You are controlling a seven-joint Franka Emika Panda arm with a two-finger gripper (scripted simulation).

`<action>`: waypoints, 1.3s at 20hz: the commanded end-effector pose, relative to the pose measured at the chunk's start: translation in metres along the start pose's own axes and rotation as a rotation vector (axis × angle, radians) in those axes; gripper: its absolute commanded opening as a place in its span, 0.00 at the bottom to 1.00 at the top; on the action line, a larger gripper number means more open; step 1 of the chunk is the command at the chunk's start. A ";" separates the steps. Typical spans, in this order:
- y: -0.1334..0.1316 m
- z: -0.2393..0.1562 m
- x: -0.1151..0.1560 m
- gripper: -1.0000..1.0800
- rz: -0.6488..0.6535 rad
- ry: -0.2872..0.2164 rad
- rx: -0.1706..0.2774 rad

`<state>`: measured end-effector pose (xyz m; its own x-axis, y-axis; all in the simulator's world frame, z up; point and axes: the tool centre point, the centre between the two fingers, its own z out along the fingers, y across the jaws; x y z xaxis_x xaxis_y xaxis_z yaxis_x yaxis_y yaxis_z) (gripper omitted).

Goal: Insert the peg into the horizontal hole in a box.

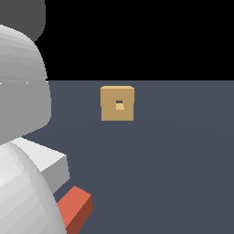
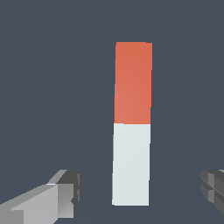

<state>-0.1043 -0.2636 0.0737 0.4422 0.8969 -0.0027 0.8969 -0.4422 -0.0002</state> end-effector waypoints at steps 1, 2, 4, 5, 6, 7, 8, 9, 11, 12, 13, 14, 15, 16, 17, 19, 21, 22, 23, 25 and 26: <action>-0.002 0.005 -0.011 0.96 0.017 0.001 -0.001; -0.002 0.006 -0.014 0.96 0.021 0.001 -0.001; -0.002 0.006 -0.015 0.96 0.023 0.002 0.000; -0.002 0.006 -0.015 0.96 0.023 0.002 0.000; -0.002 0.006 -0.015 0.96 0.023 0.001 0.000; -0.002 0.006 -0.015 0.96 0.023 0.001 0.000; -0.002 0.007 -0.015 0.96 0.023 0.001 0.000; -0.002 0.009 -0.015 0.96 0.023 0.001 0.000; -0.002 0.014 -0.015 0.96 0.023 0.001 0.000; -0.003 0.018 -0.015 0.96 0.023 0.001 0.000; -0.003 0.022 -0.015 0.96 0.023 0.001 0.000; -0.003 0.027 -0.015 0.96 0.023 0.002 0.000; -0.003 0.032 -0.015 0.96 0.023 0.002 0.000; -0.003 0.038 -0.015 0.96 0.023 0.002 0.000; -0.003 0.042 -0.015 0.96 0.023 0.002 0.000; -0.003 0.050 -0.015 0.96 0.023 0.003 0.000; -0.003 0.054 -0.015 0.96 0.023 0.003 0.000; -0.002 0.056 -0.015 0.96 0.023 0.003 0.000; -0.002 0.056 -0.015 0.96 0.023 0.003 0.000; -0.002 0.057 -0.015 0.00 0.023 0.003 0.000; -0.002 0.057 -0.015 0.00 0.023 0.003 0.000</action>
<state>-0.1134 -0.2762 0.0174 0.4630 0.8864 0.0001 0.8864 -0.4630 -0.0010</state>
